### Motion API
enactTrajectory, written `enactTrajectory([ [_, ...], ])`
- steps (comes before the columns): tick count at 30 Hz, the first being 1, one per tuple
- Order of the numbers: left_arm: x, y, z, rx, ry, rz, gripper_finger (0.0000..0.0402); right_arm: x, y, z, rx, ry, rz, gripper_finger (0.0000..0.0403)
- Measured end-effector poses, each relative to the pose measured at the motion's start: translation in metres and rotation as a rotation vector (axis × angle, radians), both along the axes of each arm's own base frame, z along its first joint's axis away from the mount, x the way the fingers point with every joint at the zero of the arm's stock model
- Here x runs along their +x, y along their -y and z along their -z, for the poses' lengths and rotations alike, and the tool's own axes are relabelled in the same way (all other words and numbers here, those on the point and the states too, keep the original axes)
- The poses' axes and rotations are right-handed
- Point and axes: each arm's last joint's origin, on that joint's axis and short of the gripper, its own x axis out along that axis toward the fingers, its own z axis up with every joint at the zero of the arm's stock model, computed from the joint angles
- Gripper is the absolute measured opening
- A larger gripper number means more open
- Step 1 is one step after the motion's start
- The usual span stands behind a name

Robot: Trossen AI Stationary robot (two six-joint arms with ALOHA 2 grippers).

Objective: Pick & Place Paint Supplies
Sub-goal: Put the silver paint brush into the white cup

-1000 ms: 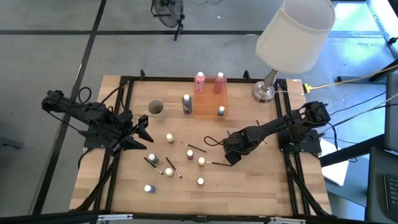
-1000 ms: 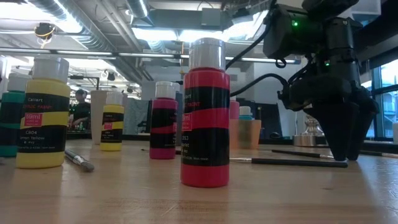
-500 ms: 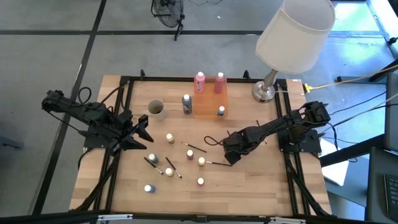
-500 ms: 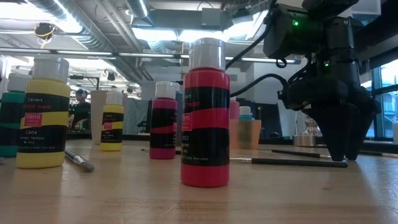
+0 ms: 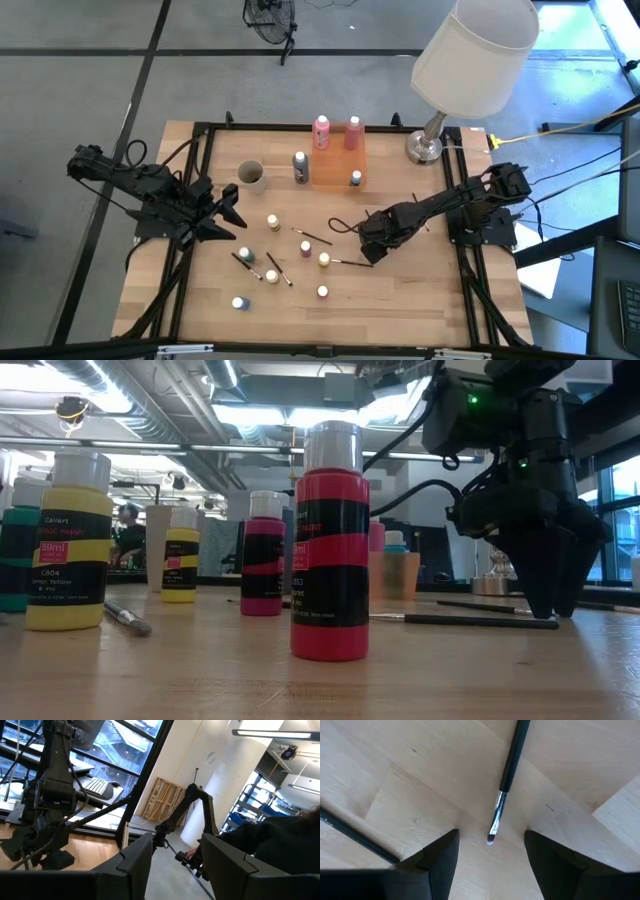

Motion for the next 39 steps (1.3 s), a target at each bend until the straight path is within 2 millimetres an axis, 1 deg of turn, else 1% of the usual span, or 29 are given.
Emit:
enactTrajectory([
  [8,0.000,0.000,0.000,0.001,-0.001,0.004,0.0166,0.000,0.005,0.000,0.008,-0.013,0.023,0.0184],
  [12,0.000,0.000,0.000,0.001,-0.002,0.005,0.0166,0.000,0.007,0.000,0.015,-0.014,0.026,0.0168],
  [23,0.000,0.000,0.001,0.013,-0.003,0.003,0.0166,0.002,0.010,0.000,0.013,-0.006,0.028,0.0161],
  [33,0.000,0.000,0.001,0.020,0.001,0.002,0.0166,0.002,0.012,0.000,0.007,0.000,0.035,0.0134],
  [39,0.000,0.000,0.001,0.020,0.001,0.002,0.0166,0.002,0.012,0.000,0.016,-0.002,0.031,0.0130],
])
